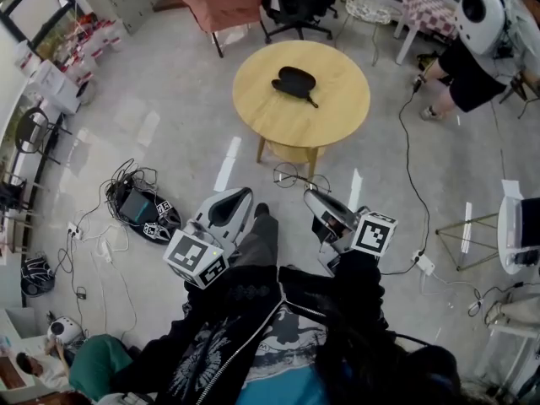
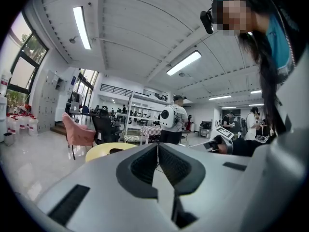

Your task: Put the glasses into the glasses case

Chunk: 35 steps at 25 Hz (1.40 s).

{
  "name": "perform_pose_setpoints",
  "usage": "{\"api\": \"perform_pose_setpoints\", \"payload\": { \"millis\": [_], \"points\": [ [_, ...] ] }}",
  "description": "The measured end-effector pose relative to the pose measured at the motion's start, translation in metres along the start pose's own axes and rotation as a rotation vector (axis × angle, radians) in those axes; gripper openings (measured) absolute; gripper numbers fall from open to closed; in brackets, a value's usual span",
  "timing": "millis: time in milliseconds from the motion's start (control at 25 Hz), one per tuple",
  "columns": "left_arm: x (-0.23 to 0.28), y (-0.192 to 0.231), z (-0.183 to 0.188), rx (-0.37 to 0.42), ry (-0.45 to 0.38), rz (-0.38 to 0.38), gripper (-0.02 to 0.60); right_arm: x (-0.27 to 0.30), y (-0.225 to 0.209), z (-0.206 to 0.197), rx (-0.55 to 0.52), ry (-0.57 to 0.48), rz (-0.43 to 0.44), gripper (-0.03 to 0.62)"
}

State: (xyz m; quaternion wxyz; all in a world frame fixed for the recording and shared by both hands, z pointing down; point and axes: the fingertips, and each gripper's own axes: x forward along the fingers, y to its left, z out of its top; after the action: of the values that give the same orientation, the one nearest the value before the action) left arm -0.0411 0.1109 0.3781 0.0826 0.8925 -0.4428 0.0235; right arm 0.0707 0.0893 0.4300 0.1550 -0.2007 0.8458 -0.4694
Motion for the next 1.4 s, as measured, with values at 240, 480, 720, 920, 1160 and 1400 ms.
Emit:
{"api": "perform_pose_setpoints", "payload": {
  "millis": [240, 480, 720, 920, 1160, 1400],
  "points": [
    [0.046, 0.051, 0.002, -0.018, -0.001, -0.045, 0.014, 0.042, -0.033, 0.034, -0.01, -0.017, -0.018, 0.049],
    [0.096, 0.125, 0.019, -0.025, 0.015, -0.096, 0.014, 0.104, -0.065, 0.076, 0.022, -0.042, -0.063, 0.049],
    [0.138, 0.2, 0.027, -0.056, 0.016, -0.139, 0.014, 0.166, -0.094, 0.105, 0.035, -0.044, -0.113, 0.049],
    [0.164, 0.24, 0.03, -0.085, 0.005, -0.191, 0.014, 0.201, -0.113, 0.119, 0.043, -0.039, -0.171, 0.049],
    [0.183, 0.266, 0.031, -0.117, 0.0, -0.233, 0.014, 0.227, -0.126, 0.131, 0.043, -0.029, -0.207, 0.049],
    [0.199, 0.268, 0.028, -0.129, 0.014, -0.261, 0.014, 0.225, -0.138, 0.142, 0.033, -0.039, -0.232, 0.049]
  ]
}}
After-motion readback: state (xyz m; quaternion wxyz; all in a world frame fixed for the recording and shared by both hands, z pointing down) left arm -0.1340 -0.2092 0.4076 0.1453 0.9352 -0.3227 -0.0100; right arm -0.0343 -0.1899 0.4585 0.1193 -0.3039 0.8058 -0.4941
